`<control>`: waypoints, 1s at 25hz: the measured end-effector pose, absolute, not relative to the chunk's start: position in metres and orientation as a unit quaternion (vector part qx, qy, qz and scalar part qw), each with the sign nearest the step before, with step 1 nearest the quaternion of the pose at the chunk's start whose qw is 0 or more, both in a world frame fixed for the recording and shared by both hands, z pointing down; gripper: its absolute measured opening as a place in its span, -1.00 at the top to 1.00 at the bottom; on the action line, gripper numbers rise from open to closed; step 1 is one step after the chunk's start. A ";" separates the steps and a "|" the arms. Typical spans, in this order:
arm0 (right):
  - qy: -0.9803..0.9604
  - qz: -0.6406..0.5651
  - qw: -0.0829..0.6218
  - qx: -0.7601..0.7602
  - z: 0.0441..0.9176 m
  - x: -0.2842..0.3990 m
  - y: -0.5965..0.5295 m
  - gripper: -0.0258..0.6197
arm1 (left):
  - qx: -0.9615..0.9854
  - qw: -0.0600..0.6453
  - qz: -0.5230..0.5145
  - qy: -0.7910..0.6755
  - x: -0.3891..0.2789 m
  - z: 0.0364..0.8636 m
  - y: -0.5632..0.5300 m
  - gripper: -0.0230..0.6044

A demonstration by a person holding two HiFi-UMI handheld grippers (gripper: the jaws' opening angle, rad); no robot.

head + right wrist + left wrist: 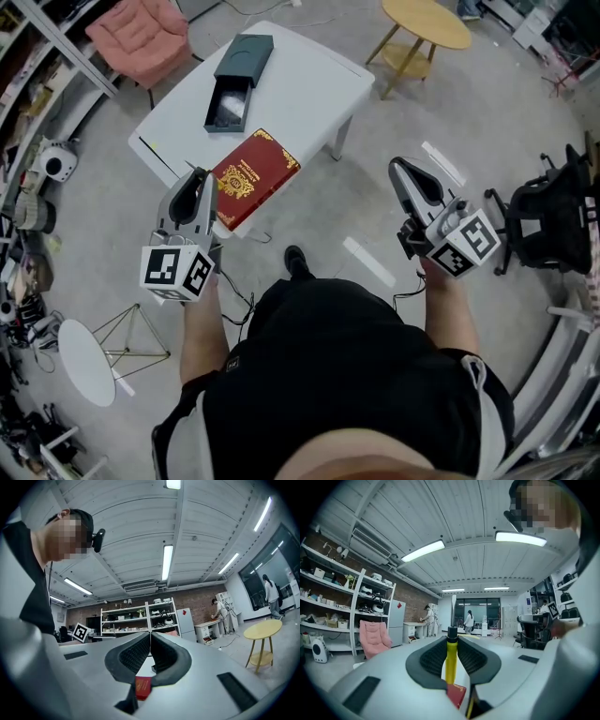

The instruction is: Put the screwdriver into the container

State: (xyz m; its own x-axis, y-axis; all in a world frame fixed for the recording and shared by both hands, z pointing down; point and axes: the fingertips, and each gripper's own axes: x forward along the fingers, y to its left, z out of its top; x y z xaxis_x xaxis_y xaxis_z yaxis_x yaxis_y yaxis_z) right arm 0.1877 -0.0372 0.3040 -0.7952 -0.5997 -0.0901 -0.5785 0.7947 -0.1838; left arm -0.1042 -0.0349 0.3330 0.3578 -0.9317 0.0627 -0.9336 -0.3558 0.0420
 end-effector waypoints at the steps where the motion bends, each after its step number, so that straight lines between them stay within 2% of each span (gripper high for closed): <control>1: 0.946 -0.074 0.070 -0.308 0.303 0.179 -0.046 0.83 | 0.822 0.036 0.012 -0.568 -0.110 0.333 -0.041 0.68; 11: 0.965 -0.068 0.036 -0.252 0.294 0.081 -0.115 0.83 | 0.795 0.043 -0.011 -0.605 -0.194 0.338 -0.082 0.68; 25: 0.985 -0.101 0.016 -0.142 0.317 0.004 -0.191 0.83 | 0.751 0.087 0.006 -0.655 -0.220 0.373 -0.111 0.68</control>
